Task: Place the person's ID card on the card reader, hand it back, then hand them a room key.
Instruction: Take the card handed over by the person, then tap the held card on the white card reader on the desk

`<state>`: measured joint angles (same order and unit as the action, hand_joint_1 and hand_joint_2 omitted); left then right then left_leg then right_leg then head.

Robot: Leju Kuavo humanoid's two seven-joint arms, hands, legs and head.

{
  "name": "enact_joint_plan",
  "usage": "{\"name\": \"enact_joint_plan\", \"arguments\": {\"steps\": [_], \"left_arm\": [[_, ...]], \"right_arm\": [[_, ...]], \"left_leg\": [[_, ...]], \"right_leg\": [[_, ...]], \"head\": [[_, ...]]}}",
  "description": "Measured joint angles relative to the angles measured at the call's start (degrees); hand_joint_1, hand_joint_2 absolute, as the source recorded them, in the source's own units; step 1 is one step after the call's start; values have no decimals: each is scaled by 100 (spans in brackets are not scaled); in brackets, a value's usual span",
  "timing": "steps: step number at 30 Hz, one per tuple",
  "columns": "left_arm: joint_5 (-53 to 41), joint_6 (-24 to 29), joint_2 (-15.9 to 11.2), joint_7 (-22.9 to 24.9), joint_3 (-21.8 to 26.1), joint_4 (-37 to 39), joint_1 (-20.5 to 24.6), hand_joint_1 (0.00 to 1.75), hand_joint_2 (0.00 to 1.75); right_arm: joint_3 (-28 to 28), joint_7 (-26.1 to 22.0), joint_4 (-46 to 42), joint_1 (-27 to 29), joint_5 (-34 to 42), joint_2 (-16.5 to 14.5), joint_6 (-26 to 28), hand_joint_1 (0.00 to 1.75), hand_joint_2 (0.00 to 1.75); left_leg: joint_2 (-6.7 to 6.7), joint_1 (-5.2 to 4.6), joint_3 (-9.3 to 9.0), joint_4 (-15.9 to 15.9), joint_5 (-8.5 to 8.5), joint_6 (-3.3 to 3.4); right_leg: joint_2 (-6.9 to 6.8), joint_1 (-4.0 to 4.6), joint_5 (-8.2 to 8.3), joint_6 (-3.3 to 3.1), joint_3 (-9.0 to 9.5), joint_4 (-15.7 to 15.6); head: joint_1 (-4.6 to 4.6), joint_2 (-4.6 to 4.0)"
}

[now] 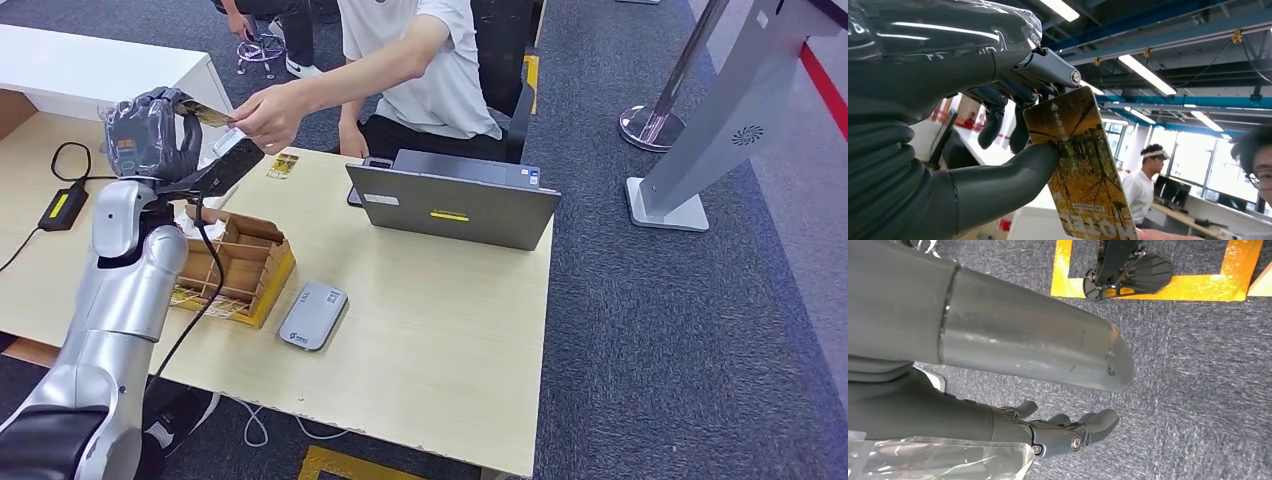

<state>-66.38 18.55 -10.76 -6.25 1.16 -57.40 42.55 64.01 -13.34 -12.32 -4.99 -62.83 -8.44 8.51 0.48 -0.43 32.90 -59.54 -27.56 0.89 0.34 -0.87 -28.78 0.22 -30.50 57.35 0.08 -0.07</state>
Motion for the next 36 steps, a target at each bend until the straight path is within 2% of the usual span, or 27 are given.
{"name": "enact_joint_plan", "arguments": {"steps": [6, 10, 13, 16, 19, 23, 27, 31, 36], "left_arm": [[-774, 113, -246, 347, -454, 460, 611, 175, 175], [-1169, 277, -338, 522, -733, 626, 800, 175, 175], [-998, 374, -332, 448, -896, 518, 680, 175, 175], [-802, 286, -260, 372, -1116, 90, 261, 175, 175], [-741, -133, -152, 410, -1425, -418, -262, 175, 175], [-654, -1273, 21, 584, -1976, -907, -852, 175, 175], [-315, -2213, 108, 814, -2612, -1010, -1134, 175, 175], [-148, -2452, 119, 941, -3056, -845, -1127, 175, 175], [57, -2556, 227, 1185, -3192, -416, -1055, 175, 175]], "right_arm": [[44, 44, 27, -3, -84, 0, -56, 0, 0], [47, 63, 43, -6, -176, -4, -62, 0, 0], [51, 69, 50, -6, -199, -16, -53, 0, 0], [81, 78, 56, -5, -174, -36, -41, 0, 0], [132, 80, 64, -9, -120, -47, -16, 0, 0], [205, 83, 67, -3, -32, -56, 48, 0, 0], [269, 134, 68, -1, -19, -60, 78, 0, 0], [286, 190, 69, 5, -51, -65, 128, 0, 0], [281, 293, 69, 5, -220, -72, 182, 0, 0]], "left_leg": [[0, 0, 2, 0, 1, 0], [-1, 0, 3, 0, 1, -1], [0, -2, 2, 0, 0, 0], [-2, -3, 3, 0, 0, 0], [-4, -4, 5, 0, 0, 0], [-2, -6, 6, -1, -1, 2], [-2, -6, 10, -2, -1, 2], [-1, -4, 10, -2, 1, 0], [-1, -3, 11, -1, 1, 0]], "right_leg": [[0, 0, 2, -1, -2, 1], [0, 0, 2, -1, -2, 1], [0, -1, 2, -1, -2, 1], [-2, -3, 1, -1, -2, 0], [-4, -4, 1, 0, -3, -1], [-2, -6, 2, 1, -5, -3], [-2, -5, 4, 2, -9, -3], [-1, -4, 5, 2, -12, -1], [-1, -3, 5, 1, -13, 0]], "head": [[0, 0], [-1, 0], [1, 0], [0, 0], [1, 0], [0, 0], [1, 0], [-1, 0], [-1, 0]]}}
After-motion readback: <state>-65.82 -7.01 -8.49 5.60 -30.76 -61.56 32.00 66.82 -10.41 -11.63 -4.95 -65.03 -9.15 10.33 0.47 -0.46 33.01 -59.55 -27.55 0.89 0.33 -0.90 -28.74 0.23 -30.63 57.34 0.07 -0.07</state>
